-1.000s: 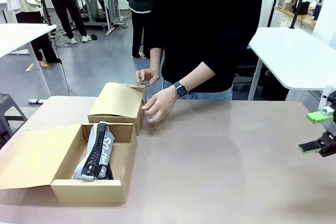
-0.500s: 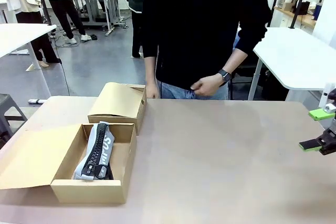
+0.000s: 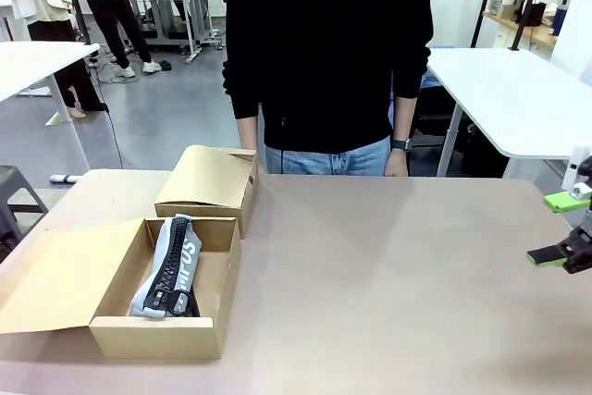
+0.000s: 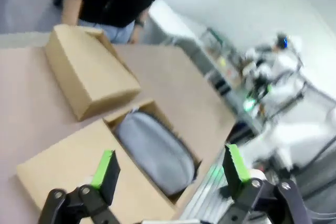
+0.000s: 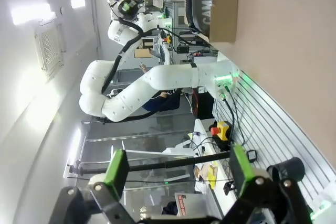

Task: Place items inside the box.
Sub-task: Close the lid of the Mailer Box closest to the robot.

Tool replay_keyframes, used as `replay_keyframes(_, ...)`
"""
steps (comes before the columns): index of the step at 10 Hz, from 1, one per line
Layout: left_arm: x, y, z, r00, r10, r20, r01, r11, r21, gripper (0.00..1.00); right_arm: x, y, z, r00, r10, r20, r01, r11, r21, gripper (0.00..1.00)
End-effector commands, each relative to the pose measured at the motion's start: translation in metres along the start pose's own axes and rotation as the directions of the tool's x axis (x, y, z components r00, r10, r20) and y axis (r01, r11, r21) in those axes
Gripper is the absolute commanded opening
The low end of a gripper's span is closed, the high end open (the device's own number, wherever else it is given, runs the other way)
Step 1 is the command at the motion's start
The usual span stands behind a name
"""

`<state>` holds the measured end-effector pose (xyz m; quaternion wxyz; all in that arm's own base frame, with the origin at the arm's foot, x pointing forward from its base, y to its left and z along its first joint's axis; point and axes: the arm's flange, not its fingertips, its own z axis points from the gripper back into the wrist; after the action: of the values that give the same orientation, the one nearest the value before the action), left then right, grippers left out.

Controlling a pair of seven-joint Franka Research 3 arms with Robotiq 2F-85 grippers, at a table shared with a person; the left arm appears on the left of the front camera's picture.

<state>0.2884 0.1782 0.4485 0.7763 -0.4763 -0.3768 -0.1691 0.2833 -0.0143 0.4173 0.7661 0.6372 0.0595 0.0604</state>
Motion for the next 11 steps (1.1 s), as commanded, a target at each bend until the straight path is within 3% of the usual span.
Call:
replay_keyframes(1,-0.011,0.037,0.010,0.657,-0.717,-0.233,0.731,0.681,-0.033,1.00,0.000,0.007,0.000,1.000,-0.021,0.008,0.021,1.000,0.021,1.00)
replay_keyframes(2,-0.009,0.049,0.008,0.567,-0.788,-0.240,0.810,0.586,-0.009,1.00,0.000,0.007,0.000,1.000,-0.021,0.008,0.021,1.000,0.021,1.00)
replay_keyframes(3,-0.009,0.013,-0.005,0.986,-0.131,-0.106,0.130,0.991,-0.008,1.00,0.000,0.007,0.000,1.000,-0.021,0.008,0.021,1.000,0.021,1.00)
replay_keyframes(6,-0.009,0.013,-0.005,0.986,-0.131,-0.106,0.130,0.991,-0.008,1.00,0.000,0.007,0.000,1.000,-0.021,0.008,0.021,1.000,0.021,1.00)
replay_keyframes(7,-0.010,0.025,-0.004,0.970,-0.182,-0.161,0.182,0.983,-0.013,1.00,0.000,0.007,0.000,1.000,-0.021,0.008,0.021,1.000,0.021,1.00)
replay_keyframes(8,-0.007,0.046,-0.019,0.918,-0.393,-0.051,0.396,0.907,0.147,1.00,0.000,0.007,0.000,1.000,-0.021,0.008,0.021,1.000,0.021,1.00)
replay_keyframes(9,-0.010,0.069,-0.017,0.833,-0.546,-0.086,0.551,0.810,0.198,1.00,0.000,0.007,0.000,1.000,-0.021,0.008,0.021,1.000,0.021,1.00)
replay_keyframes(11,-0.019,0.093,0.002,0.773,-0.628,-0.094,0.633,0.753,0.179,1.00,0.000,0.007,0.000,1.000,-0.021,0.008,0.021,1.000,0.021,1.00)
